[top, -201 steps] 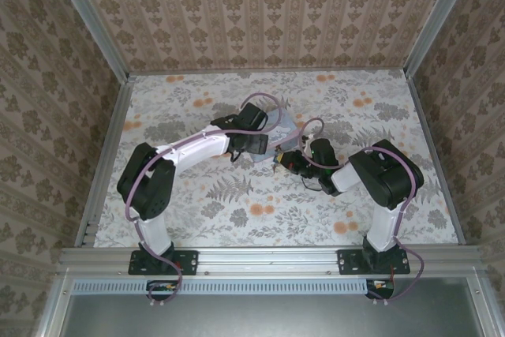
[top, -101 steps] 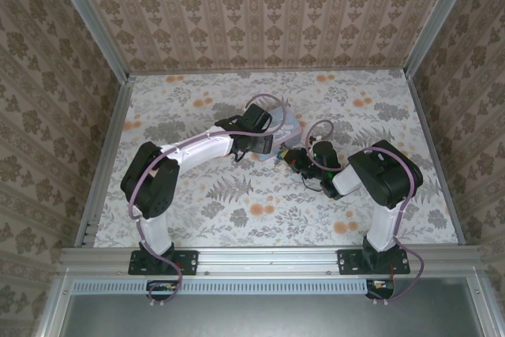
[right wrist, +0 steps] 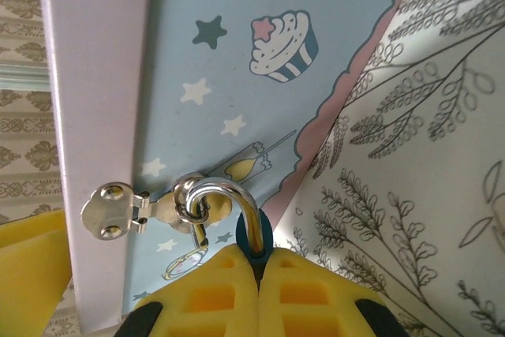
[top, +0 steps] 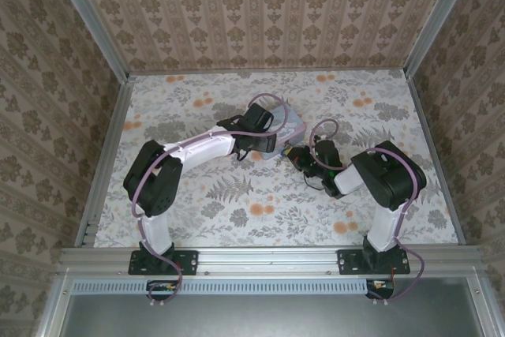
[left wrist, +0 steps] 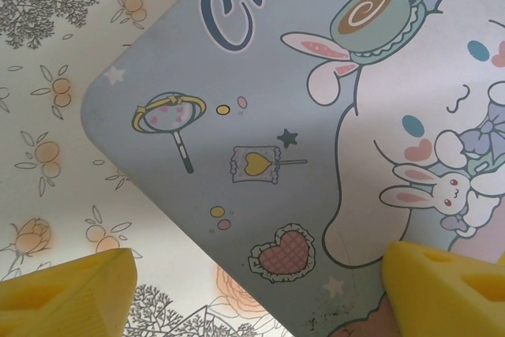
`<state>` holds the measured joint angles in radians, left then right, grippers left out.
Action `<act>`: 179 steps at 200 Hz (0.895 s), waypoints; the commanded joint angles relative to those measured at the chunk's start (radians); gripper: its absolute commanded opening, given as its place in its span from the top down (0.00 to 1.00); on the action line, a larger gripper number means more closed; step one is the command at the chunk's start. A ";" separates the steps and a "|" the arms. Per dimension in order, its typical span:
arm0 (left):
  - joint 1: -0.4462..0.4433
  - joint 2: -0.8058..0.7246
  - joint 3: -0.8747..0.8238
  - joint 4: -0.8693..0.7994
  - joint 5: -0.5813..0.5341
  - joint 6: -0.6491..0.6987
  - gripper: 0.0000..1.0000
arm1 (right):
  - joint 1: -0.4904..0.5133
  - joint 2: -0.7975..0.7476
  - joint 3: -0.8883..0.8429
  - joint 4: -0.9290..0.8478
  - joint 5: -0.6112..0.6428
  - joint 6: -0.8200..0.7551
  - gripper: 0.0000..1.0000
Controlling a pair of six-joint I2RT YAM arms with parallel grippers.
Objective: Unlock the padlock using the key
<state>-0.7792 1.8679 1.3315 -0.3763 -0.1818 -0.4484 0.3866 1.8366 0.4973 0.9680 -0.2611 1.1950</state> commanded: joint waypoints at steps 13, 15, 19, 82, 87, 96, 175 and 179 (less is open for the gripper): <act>0.000 0.095 -0.043 -0.171 0.000 0.027 0.17 | -0.058 -0.037 0.020 -0.146 0.054 -0.058 1.00; 0.000 0.096 -0.043 -0.172 0.000 0.028 0.17 | -0.061 -0.038 0.022 -0.150 0.052 -0.061 1.00; 0.000 0.097 -0.042 -0.171 0.000 0.028 0.18 | -0.065 -0.039 0.025 -0.158 0.047 -0.067 1.00; 0.004 0.123 -0.040 -0.165 0.019 0.023 0.19 | -0.127 -0.033 0.046 -0.186 0.028 -0.064 1.00; 0.003 0.126 -0.040 -0.165 0.021 0.023 0.19 | -0.130 -0.031 0.045 -0.172 0.028 -0.055 1.00; 0.004 0.129 -0.040 -0.164 0.023 0.020 0.19 | -0.139 -0.025 0.047 -0.152 0.017 -0.044 1.00; 0.003 0.155 -0.040 -0.156 0.044 0.018 0.20 | -0.184 -0.071 0.145 -0.438 0.037 -0.181 1.00; 0.003 0.156 -0.040 -0.156 0.045 0.018 0.20 | -0.187 -0.071 0.145 -0.443 0.036 -0.183 1.00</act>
<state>-0.7849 1.9236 1.3575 -0.2745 -0.1104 -0.4557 0.2546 1.7897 0.6197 0.6846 -0.3328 1.0718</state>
